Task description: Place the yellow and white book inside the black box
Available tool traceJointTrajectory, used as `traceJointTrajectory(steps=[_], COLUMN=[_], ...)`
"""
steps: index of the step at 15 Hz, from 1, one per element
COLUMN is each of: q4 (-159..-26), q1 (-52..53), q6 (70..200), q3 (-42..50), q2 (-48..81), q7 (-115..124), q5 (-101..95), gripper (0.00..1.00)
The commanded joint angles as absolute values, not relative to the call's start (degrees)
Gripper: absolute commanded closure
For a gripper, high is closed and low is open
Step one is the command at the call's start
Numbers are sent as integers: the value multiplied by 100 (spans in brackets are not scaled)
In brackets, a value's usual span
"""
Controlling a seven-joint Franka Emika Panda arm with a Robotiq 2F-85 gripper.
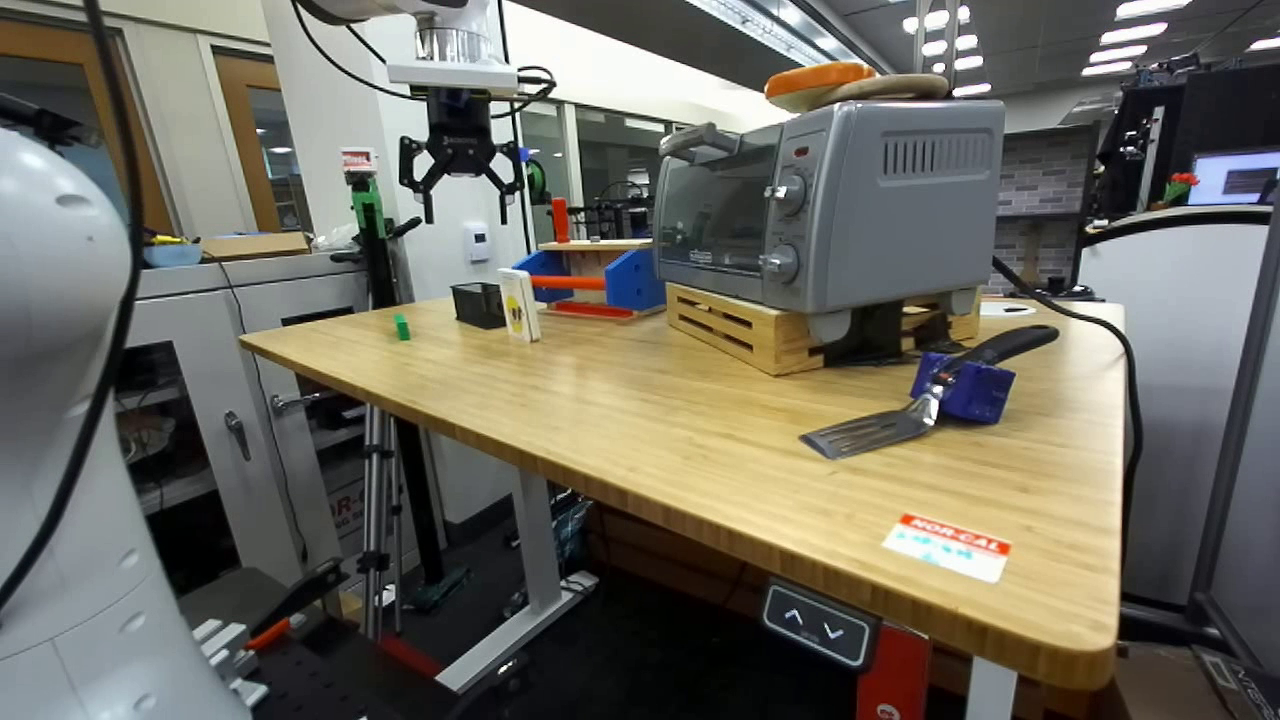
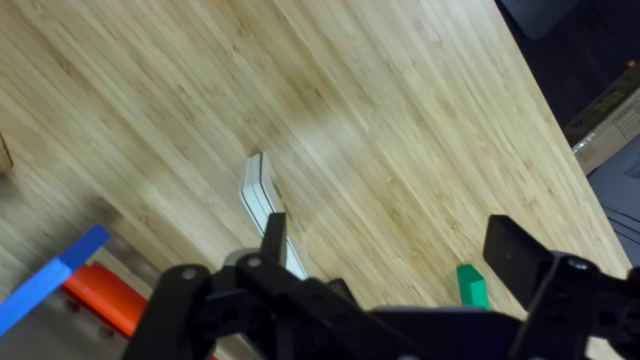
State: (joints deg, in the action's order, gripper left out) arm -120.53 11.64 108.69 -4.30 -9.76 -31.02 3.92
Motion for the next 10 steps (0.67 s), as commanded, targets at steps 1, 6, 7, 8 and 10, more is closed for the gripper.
traceJointTrajectory(steps=[1,6,7,8,10], q4=[-11405,-11079,-11060,-11047,-10964], q1=[1226,1202,1180,1158,1091], q6=[10584,10569,10558,10556,10522], q3=[-624,-789,-782,-776,-741], q2=[-561,-231,-195,-162,-105], q7=[-3281,-3167,-3189,-3219,-3390], q5=[425,357,316,279,82], gripper=[0,0,0,0,0])
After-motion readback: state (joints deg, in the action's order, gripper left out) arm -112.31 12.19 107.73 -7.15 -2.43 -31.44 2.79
